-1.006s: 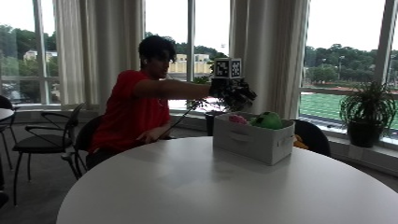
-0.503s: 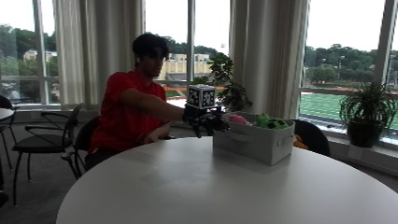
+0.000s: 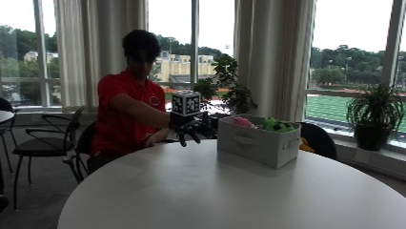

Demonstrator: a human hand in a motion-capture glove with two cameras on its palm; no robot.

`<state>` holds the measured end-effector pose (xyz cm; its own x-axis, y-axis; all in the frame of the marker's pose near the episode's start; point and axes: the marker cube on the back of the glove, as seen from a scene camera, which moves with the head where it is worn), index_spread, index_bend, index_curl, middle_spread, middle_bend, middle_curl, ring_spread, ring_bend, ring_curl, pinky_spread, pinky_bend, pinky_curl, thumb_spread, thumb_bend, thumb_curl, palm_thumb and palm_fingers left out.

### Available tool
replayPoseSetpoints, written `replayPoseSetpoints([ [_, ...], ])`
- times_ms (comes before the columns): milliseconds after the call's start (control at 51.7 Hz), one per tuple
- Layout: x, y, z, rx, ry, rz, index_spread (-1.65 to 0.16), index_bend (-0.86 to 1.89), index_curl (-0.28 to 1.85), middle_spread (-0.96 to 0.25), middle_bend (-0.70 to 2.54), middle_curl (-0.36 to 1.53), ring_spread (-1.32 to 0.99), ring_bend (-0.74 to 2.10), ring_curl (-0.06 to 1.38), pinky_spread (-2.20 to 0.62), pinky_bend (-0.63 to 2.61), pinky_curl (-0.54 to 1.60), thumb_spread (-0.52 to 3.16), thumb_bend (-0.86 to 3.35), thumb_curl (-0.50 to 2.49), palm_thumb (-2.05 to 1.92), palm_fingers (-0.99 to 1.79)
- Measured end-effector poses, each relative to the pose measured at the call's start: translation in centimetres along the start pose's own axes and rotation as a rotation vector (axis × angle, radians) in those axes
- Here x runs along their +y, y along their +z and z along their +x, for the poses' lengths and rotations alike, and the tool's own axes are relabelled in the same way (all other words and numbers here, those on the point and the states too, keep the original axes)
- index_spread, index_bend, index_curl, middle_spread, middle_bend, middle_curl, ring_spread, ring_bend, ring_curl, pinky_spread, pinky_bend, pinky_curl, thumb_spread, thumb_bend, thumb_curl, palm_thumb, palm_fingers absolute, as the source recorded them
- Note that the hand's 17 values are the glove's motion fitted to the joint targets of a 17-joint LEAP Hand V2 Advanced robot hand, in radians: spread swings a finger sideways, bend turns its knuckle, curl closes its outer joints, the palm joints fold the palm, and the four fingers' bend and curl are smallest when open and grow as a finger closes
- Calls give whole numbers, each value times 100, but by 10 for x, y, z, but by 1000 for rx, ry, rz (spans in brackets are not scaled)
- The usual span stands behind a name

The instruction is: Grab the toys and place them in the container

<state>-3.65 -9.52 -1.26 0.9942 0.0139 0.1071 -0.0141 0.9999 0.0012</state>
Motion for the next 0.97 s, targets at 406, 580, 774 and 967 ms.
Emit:
replayPoseSetpoints([
  [406,5,-3,44,-28,41,12,-45,23,48,-9,16,31,0,40,32,7,115,31,123,-2,34,6,0],
  [580,13,0,43,-48,37,-4,-46,24,48,-9,16,30,0,40,32,8,114,31,123,-2,34,6,0],
  [774,12,-7,48,-41,29,22,-46,23,48,-9,17,30,0,40,32,8,114,31,123,-2,34,6,0],
  [967,9,-12,55,-64,45,18,-46,24,48,-10,17,29,0,40,31,8,113,31,123,-2,34,6,1],
])
